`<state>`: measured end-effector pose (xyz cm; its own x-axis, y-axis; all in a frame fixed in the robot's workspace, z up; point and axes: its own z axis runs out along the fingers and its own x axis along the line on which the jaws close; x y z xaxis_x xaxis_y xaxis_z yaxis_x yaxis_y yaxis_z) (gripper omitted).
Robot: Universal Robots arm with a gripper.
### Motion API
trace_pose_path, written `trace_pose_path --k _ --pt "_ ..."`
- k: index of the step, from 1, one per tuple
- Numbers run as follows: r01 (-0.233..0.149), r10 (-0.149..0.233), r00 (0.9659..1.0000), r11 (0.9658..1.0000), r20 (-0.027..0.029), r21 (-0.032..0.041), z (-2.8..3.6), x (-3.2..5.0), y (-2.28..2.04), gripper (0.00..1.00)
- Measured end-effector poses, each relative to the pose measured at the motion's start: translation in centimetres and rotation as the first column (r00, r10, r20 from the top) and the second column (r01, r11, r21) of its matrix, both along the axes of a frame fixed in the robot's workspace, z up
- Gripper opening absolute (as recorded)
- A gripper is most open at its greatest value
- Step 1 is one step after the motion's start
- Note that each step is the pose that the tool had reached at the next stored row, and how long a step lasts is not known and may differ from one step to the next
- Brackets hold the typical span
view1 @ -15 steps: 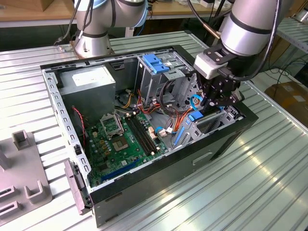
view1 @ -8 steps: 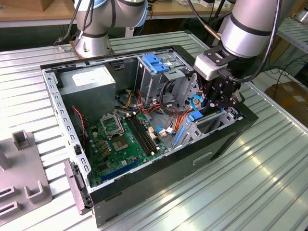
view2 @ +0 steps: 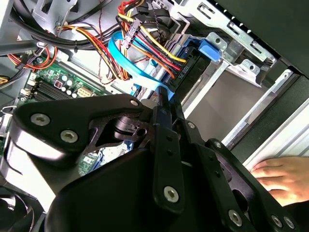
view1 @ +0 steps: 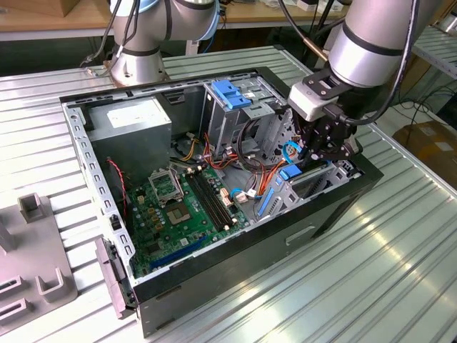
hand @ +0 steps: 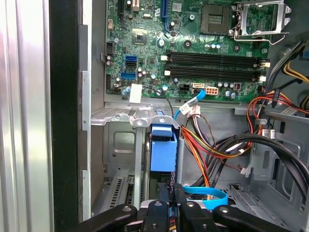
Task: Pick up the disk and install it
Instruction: 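Insert the second disk wire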
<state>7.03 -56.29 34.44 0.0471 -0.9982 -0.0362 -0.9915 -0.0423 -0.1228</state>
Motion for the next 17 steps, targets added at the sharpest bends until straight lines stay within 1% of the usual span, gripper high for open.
trace_pose_path --k 4,7,14,15,17 --pt "0.000 0.000 1.0000 1.0000 0.0000 0.0004 -0.11 0.00 -0.13 0.16" --pt "0.000 0.000 1.0000 1.0000 -0.0001 0.0003 -0.36 0.00 -0.31 0.16" --pt "0.000 0.000 1.0000 1.0000 0.0000 0.0003 -0.34 0.00 -0.32 0.17" --pt "0.000 0.000 1.0000 1.0000 0.0000 0.0003 -0.07 0.00 -0.32 0.24" --pt "0.000 0.000 1.0000 1.0000 0.0000 0.0003 0.60 0.00 -0.31 0.24"
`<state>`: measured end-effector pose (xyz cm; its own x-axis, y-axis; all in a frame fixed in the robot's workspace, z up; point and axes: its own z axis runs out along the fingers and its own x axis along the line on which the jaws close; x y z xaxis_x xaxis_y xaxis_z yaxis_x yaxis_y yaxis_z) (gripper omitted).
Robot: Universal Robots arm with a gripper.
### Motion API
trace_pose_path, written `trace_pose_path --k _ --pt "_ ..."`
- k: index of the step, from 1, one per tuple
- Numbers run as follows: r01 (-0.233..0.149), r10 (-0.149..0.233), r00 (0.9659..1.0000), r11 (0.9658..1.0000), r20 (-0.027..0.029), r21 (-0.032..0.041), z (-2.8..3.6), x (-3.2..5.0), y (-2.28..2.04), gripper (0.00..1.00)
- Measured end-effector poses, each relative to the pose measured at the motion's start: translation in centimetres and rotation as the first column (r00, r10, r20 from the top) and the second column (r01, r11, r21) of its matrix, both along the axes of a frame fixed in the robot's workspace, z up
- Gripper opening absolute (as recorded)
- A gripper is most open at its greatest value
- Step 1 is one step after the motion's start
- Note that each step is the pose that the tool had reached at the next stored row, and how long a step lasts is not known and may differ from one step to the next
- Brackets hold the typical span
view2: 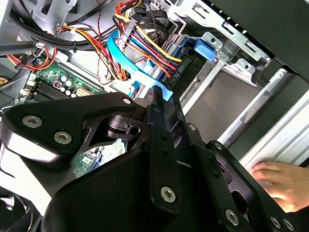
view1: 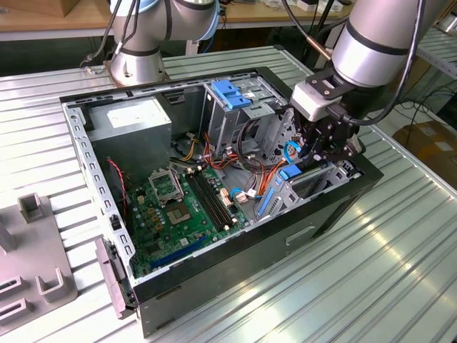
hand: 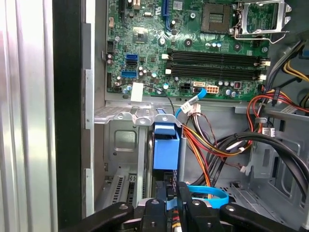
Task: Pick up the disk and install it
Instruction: 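Insert the second disk wire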
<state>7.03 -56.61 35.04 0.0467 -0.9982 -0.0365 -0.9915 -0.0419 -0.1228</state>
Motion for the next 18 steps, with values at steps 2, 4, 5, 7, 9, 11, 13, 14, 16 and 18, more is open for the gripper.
trace_pose_path --k 2,4,5,7,9,11,13,14,16,18 --pt "0.000 0.000 1.0000 1.0000 0.0000 0.0001 0.33 0.00 0.00 0.24" --pt "0.000 0.000 1.0000 1.0000 0.0000 0.0001 0.33 0.00 0.00 0.24" --pt "0.000 0.000 1.0000 1.0000 0.0000 0.0001 0.33 0.00 0.00 0.24" --pt "0.000 0.000 1.0000 1.0000 0.0000 -0.0002 0.34 0.00 0.00 0.16" --pt "0.000 0.000 1.0000 1.0000 0.0000 -0.0002 0.34 0.00 0.00 0.10" --pt "0.000 0.000 1.0000 1.0000 0.0000 -0.0004 0.34 0.00 0.00 0.10" --pt "0.000 0.000 1.0000 1.0000 0.0000 -0.0004 0.34 0.00 0.00 0.10" --pt "0.000 0.000 1.0000 1.0000 0.0000 -0.0005 0.35 0.00 0.00 0.10" --pt "0.000 0.000 1.0000 1.0000 -0.0001 -0.0005 0.35 0.00 0.00 0.10" --pt "0.000 0.000 1.0000 1.0000 0.0000 -0.0006 0.35 0.00 0.00 0.10"
